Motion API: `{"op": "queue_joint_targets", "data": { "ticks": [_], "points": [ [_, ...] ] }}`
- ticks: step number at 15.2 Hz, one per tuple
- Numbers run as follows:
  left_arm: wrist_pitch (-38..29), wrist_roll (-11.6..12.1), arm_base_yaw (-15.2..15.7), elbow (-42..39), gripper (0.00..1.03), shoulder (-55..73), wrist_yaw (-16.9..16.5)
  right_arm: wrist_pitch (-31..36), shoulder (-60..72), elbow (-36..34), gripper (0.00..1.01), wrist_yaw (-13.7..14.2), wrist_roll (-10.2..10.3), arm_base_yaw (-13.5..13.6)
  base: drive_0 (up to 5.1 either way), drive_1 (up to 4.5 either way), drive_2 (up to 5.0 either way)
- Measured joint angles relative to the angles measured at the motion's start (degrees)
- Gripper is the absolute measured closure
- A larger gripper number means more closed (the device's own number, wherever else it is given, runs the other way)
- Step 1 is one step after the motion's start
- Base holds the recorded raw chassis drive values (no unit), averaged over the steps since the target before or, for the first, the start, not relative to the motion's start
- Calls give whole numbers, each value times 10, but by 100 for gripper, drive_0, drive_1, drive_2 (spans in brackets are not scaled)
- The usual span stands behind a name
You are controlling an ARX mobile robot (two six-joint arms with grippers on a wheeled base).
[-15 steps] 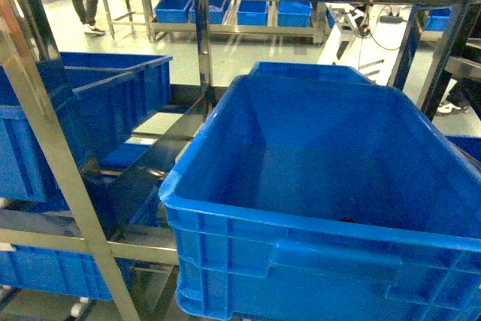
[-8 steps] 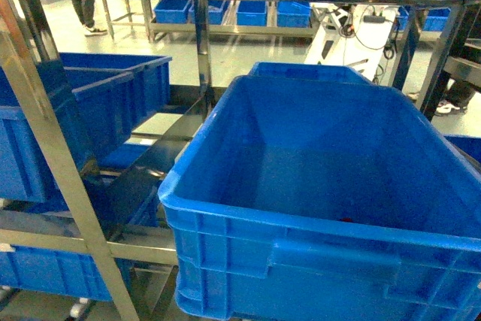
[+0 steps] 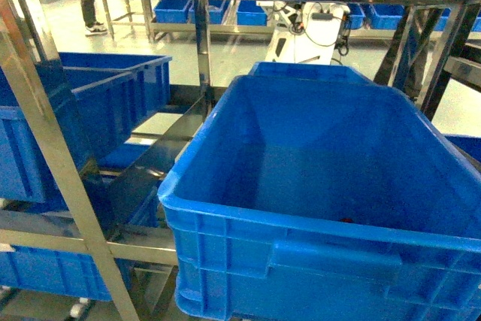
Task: Pick red block from blue box to shelf
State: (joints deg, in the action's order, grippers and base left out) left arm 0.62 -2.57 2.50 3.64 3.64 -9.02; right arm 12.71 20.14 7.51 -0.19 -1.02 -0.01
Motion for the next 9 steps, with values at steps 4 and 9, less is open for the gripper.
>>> {"op": "queue_joint_targets", "data": {
  "ticks": [4, 9],
  "points": [
    [0, 0, 0, 0, 5, 0, 0, -14, -43, -29, 99, 0, 3, 0, 0, 0, 0],
    [0, 0, 0, 0, 5, 0, 0, -41, -92, -51, 99, 0, 4, 0, 0, 0, 0]
  ]
}}
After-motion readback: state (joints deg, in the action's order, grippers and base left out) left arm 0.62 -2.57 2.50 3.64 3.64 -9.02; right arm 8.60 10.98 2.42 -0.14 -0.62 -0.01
